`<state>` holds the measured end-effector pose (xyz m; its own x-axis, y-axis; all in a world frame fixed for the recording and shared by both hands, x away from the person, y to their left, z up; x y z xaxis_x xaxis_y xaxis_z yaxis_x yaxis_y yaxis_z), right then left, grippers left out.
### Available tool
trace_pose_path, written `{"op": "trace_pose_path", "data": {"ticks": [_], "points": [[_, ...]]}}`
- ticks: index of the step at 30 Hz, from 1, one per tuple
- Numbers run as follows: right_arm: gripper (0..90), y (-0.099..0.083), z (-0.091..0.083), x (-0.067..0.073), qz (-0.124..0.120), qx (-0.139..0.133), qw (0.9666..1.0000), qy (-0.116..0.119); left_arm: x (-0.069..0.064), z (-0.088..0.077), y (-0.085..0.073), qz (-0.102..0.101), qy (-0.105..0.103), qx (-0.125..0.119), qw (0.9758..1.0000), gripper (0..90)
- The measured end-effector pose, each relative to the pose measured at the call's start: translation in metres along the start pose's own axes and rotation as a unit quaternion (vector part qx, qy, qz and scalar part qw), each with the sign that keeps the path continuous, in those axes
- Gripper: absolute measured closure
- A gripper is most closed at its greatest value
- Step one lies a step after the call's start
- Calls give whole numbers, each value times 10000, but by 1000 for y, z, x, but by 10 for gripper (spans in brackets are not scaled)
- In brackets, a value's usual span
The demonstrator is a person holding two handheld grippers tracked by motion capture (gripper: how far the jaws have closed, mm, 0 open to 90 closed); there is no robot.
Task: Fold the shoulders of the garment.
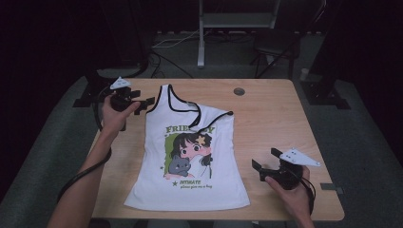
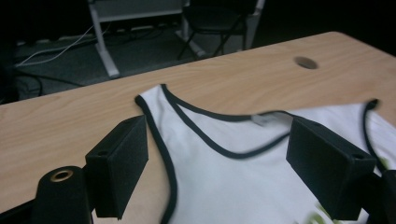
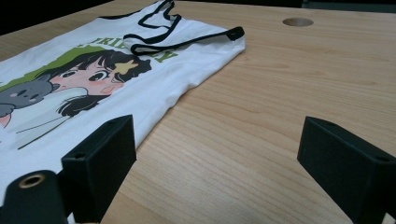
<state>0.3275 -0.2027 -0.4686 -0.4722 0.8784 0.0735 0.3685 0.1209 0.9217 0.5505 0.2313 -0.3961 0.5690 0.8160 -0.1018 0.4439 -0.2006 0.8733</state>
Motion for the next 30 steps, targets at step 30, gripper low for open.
{"op": "trace_pose_path", "data": {"ticks": [30], "points": [[109,0,0,3,-97,-14,9999,127,39,107,-17,-851,565,1016,9896,508]]}}
Point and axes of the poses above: each handheld gripper's, and its own axes: z roughly forward along the jaws, y roughly out of its top, x roughly to its left, the point moved 7 cm from there along z, roughly forward along the jaws, and after that the axes turned 3 degrees about -y, right-handed, at the moved point
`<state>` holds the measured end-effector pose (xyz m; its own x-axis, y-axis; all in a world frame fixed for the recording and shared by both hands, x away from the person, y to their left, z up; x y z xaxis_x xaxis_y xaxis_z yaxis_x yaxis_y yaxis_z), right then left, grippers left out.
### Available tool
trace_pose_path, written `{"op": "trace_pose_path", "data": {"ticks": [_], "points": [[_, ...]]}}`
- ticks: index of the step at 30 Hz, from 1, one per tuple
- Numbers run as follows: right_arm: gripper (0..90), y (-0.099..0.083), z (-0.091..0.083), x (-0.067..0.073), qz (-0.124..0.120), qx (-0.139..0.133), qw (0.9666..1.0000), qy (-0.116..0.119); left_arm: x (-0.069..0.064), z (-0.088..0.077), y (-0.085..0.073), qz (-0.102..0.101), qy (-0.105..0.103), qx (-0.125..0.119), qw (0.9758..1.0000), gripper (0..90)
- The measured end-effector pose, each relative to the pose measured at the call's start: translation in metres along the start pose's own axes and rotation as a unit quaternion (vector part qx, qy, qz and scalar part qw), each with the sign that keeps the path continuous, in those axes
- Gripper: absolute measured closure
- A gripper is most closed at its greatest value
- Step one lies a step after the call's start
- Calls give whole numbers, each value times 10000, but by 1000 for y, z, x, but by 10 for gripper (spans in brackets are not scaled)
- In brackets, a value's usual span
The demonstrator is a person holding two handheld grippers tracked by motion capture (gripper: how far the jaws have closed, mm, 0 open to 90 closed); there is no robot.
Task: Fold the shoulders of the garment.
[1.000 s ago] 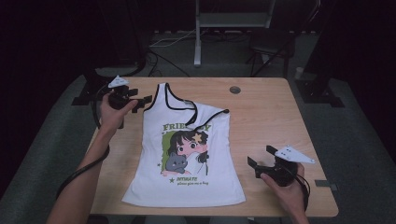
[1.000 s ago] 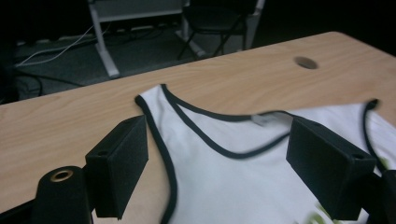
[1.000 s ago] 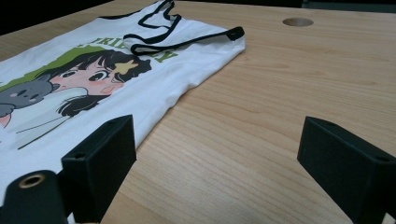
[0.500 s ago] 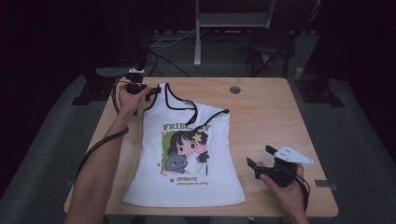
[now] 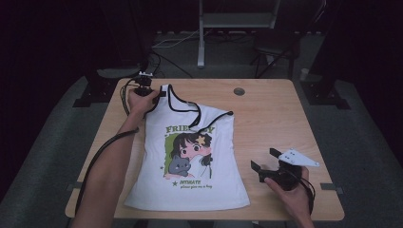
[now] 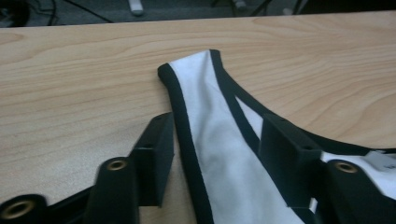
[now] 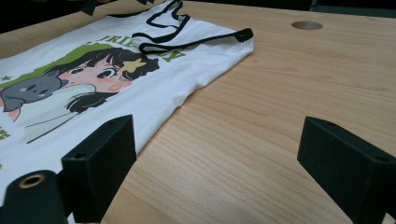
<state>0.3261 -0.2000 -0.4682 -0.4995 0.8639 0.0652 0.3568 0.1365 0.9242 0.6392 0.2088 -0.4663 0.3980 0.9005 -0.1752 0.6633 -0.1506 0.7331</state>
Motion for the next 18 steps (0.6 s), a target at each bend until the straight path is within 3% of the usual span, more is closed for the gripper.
{"op": "trace_pose_path", "data": {"ticks": [7,9,11,12,16,18], "points": [[109,0,0,1,-44,-11,10000,18,0,9,-1,20,130,85,9999,634],[109,0,0,1,-40,-15,10000,32,4,11,-2,-103,293,31,9995,633],[109,0,0,1,-42,-15,10000,41,4,12,-2,-148,304,5,9994,620],[109,0,0,1,-42,-12,10000,56,4,12,-2,-173,282,-2,9995,568],[109,0,0,1,-34,-6,10000,71,3,14,-3,-85,242,99,9996,526],[109,0,0,1,-36,1,10000,82,3,15,-3,-91,240,42,9997,570]]}}
Point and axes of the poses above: each handheld gripper's, and its own axes: z roughly forward along the jaws, y roughly out of its top, x roughly to its left, the point moved 7 cm from there along z, roughly forward along the jaws, and after that the axes turned 3 degrees about -y, right-handed, at the moved point
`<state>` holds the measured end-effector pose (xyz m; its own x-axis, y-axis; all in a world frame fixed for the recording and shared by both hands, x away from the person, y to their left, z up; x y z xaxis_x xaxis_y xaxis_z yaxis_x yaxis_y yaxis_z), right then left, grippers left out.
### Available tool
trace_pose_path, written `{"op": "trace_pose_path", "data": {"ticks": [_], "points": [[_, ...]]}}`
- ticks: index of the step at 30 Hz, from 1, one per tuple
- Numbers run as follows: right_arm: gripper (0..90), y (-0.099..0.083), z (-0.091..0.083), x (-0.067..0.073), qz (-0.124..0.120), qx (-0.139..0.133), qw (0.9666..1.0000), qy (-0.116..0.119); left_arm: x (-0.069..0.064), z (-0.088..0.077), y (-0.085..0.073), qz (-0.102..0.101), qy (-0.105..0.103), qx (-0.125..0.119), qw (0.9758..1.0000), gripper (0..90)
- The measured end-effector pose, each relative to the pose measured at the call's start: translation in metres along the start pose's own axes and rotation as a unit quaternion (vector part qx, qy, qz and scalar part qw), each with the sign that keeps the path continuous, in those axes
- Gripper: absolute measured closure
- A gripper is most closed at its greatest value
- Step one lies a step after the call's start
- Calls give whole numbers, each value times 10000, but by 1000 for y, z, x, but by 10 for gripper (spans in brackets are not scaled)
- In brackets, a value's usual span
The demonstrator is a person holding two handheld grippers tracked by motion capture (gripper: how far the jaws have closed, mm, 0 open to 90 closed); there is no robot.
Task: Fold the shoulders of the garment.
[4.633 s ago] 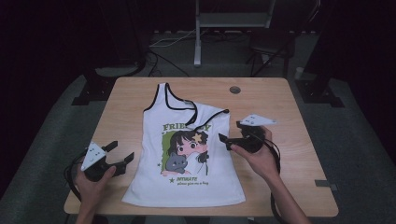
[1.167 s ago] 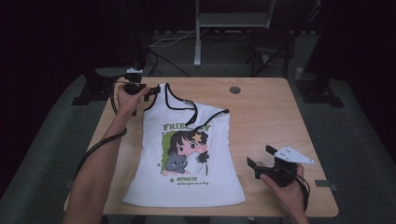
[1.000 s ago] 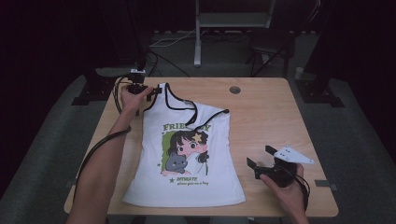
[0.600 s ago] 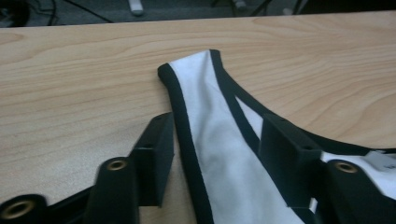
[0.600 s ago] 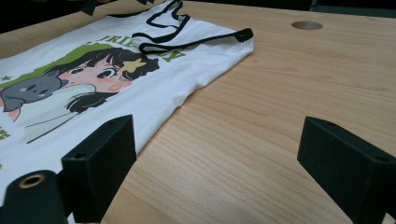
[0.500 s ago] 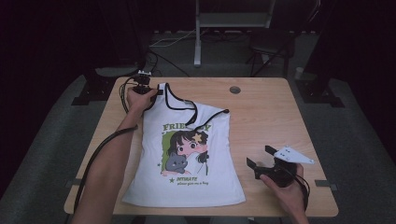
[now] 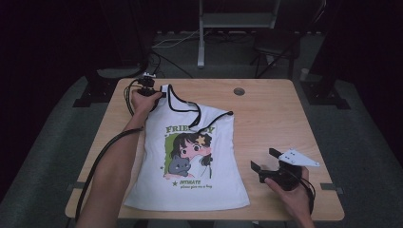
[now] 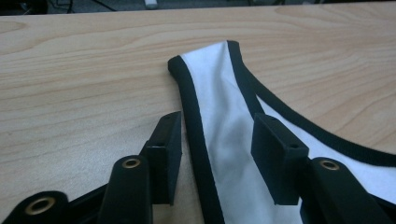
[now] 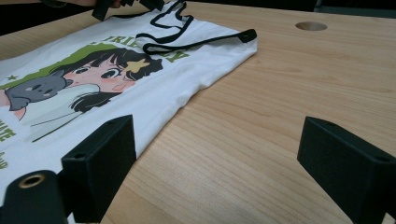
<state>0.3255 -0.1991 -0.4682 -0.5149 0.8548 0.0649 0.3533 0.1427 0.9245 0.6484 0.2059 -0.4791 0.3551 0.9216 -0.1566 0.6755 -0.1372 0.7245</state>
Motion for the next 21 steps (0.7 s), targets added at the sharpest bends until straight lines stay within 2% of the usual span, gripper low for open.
{"op": "trace_pose_path", "data": {"ticks": [1,2,4,6,12,13,14,15,17,19,21], "points": [[109,0,0,0,0,0,10000,0,0,1,0,98,31,-1,9999,570],[109,0,0,0,-15,-13,10000,-7,-2,2,0,273,66,-26,9996,656],[109,0,0,0,-23,-8,10000,-14,-4,3,-1,335,44,-82,9994,776],[109,0,0,0,-35,-4,10000,-17,-6,4,-1,292,-23,-133,9995,822],[109,0,0,0,-23,-30,10000,-18,-15,1,0,414,-232,-105,9988,853],[109,0,0,0,-22,-24,10000,-12,-19,-5,4,356,-373,-274,9983,854],[109,0,0,0,-22,-24,10000,-12,-19,-5,4,356,-373,-274,9983,855],[109,0,0,0,-16,-37,10000,-10,-21,-12,9,283,-518,-419,9974,856],[109,0,-1,0,-17,-45,10000,-8,-24,-21,13,386,-551,-495,9965,859],[109,0,-1,0,-20,-43,10000,-9,-24,-26,15,357,-592,-559,9960,859],[109,0,-1,0,-28,-39,10000,-3,-27,-40,22,297,-742,-779,9937,859]]}}
Point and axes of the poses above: each handheld gripper's, and its own axes: z roughly forward along the jaws, y roughly out of its top, x roughly to its left, the point moved 7 cm from there along z, roughly forward along the jaws, and after that the axes turned 3 degrees about -y, right-handed, at the moved point
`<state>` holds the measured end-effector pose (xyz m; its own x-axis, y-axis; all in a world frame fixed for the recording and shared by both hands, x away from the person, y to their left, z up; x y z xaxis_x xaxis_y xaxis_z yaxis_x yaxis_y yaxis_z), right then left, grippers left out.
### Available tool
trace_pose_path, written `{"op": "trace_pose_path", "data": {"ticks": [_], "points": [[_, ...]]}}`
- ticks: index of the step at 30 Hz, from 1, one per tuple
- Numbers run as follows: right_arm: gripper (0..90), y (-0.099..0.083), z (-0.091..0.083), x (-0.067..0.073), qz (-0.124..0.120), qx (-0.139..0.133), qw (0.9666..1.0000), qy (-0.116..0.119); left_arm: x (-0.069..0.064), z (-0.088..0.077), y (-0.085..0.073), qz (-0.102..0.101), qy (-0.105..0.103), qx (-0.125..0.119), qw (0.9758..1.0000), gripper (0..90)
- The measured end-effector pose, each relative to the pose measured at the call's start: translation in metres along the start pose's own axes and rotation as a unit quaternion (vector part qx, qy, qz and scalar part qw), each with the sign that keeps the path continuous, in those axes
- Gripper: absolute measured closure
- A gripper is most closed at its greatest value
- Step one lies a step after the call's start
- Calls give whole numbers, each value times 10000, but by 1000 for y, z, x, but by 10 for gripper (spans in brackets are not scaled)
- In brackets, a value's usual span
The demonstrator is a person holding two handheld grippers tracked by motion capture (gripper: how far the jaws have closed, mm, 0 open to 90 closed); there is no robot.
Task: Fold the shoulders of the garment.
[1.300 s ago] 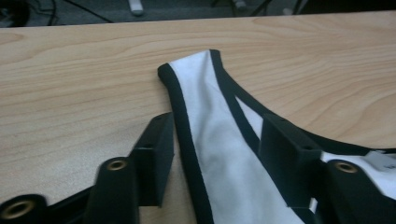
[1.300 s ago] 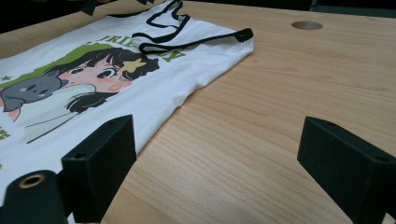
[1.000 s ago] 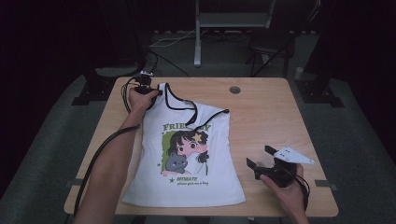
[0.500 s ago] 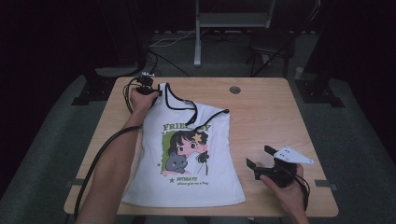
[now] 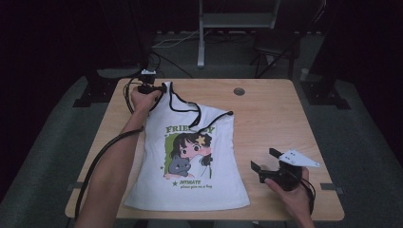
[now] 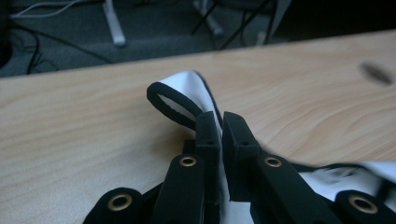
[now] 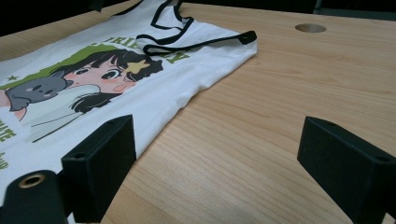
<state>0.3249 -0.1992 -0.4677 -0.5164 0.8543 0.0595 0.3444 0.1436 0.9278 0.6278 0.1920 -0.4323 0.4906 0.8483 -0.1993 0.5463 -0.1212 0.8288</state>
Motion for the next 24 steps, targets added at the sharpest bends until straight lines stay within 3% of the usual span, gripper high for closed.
{"op": "trace_pose_path", "data": {"ticks": [8,17,18,21,24], "points": [[109,0,0,0,21,-16,10000,10,-20,-26,2,290,-217,-171,9992,858],[109,0,0,1,-6,-14,10000,19,-50,-56,-20,590,-561,-320,9962,857],[109,0,0,1,-6,-14,10000,19,-50,-56,-20,590,-561,-320,9962,857],[109,0,0,1,-32,-7,10000,7,-64,-65,-31,858,-594,-327,9940,858],[109,0,0,1,-38,2,10000,8,-69,-68,-37,917,-638,-326,9932,858]]}}
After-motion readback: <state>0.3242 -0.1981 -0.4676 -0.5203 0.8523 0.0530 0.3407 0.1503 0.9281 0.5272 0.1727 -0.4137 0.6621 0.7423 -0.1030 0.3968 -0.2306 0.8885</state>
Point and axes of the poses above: each handheld gripper's, and its own axes: z roughly forward along the jaws, y roughly out of its top, x roughly to its left, the point moved 7 cm from there along z, roughly forward along the jaws, and after that the axes turned 3 degrees about -y, right-handed, at the moved point
